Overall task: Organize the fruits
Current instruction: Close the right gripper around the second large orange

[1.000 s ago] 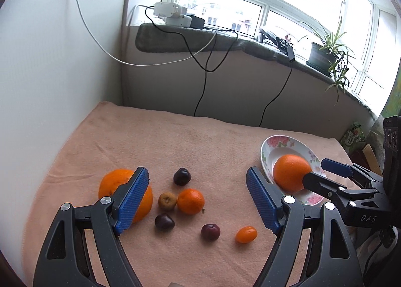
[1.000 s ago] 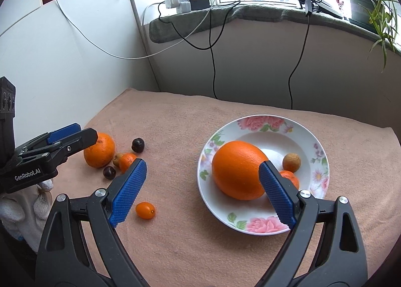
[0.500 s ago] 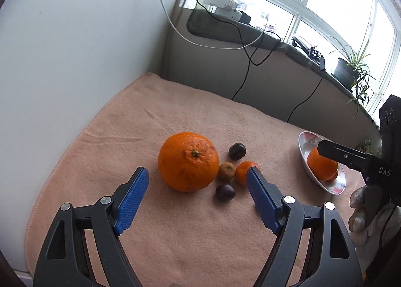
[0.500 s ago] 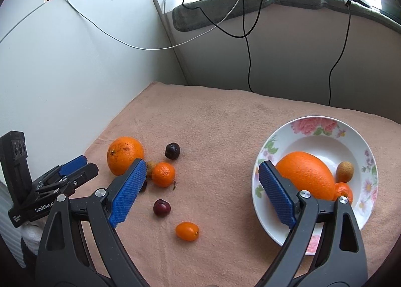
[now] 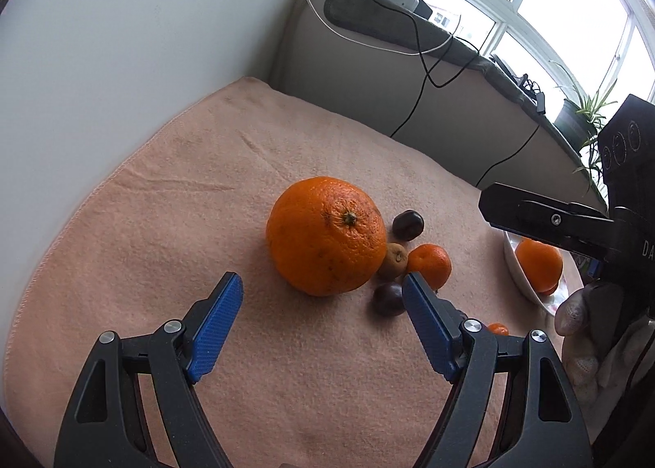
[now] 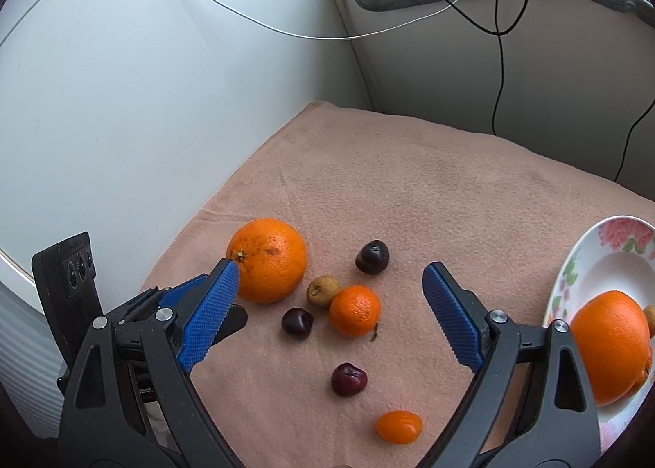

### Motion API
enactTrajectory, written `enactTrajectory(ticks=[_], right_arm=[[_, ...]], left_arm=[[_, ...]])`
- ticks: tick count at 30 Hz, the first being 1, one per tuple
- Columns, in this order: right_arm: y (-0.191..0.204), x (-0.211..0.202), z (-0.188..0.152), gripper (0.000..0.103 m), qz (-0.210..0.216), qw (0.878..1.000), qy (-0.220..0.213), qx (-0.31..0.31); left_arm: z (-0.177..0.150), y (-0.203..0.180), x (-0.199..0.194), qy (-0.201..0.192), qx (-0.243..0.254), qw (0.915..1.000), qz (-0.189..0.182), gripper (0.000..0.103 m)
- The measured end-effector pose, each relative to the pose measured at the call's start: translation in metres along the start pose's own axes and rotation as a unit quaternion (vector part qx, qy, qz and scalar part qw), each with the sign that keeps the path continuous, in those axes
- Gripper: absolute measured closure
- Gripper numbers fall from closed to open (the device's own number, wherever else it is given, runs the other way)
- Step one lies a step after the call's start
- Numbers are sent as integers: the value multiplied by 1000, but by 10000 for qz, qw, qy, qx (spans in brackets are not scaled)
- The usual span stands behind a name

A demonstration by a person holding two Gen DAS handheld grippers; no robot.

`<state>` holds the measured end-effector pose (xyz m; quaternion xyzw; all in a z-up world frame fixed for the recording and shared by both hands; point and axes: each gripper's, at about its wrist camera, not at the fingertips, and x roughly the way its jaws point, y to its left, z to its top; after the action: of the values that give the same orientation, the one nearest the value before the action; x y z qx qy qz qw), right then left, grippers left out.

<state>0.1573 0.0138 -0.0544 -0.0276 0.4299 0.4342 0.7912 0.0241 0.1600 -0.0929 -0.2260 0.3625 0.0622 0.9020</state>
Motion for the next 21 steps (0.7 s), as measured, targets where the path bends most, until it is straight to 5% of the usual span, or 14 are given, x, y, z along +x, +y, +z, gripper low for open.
enactTrajectory(ticks=[21], right_arm=[[36, 80, 8, 10, 537, 9951, 710, -432]], left_arm=[[9, 10, 16, 111, -217, 9992, -331, 30]])
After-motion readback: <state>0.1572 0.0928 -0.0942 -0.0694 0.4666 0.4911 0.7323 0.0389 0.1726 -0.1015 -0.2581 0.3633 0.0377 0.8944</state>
